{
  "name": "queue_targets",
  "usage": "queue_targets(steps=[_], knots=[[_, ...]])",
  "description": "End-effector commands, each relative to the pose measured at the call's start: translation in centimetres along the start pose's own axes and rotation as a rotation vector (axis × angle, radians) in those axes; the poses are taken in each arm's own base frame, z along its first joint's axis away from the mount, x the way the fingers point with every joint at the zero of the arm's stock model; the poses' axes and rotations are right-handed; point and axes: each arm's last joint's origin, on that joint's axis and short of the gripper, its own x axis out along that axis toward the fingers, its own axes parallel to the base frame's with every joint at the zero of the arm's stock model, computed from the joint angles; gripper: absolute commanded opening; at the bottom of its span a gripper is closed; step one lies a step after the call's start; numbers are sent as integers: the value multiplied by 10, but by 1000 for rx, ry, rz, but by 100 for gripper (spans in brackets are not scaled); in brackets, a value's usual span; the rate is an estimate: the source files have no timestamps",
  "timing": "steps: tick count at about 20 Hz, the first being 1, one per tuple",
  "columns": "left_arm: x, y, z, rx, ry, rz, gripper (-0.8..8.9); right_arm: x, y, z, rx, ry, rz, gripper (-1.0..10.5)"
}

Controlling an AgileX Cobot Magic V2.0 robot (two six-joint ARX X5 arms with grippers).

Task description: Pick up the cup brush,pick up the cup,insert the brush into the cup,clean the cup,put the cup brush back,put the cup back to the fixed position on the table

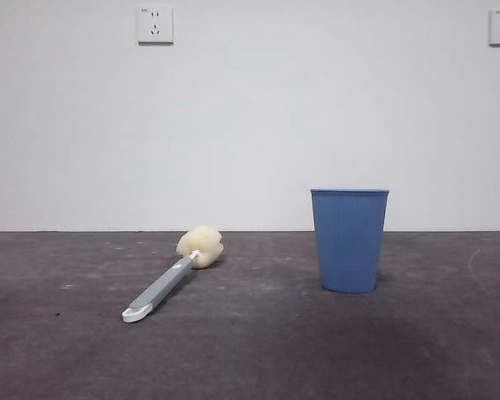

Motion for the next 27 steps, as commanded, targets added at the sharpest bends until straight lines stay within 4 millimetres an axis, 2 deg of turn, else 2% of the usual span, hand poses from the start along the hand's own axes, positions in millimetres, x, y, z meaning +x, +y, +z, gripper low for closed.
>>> queue_targets(steps=[1,5,10,15,16,17,19,20,27], knots=[[0,-5,10,61,107,-95,-7,-3,7,14,-91,136,55,-12],[1,-9,18,70,235,-187,-7,-4,13,27,-112,309,113,-12],[-1,-12,22,62,369,-235,-7,-3,16,32,-120,476,135,-12],[-2,-12,20,49,416,-228,3,1,15,31,-108,523,144,12],[-2,-12,20,44,422,-224,42,2,14,31,-106,526,142,72],[-2,-12,20,41,425,-218,168,3,14,31,-105,530,142,189],[-2,-11,19,38,432,-190,496,4,14,31,-99,535,137,495],[-2,-11,19,38,433,-190,527,5,13,31,-92,538,135,570],[9,-8,19,-4,478,-191,527,7,13,31,-87,548,134,576]])
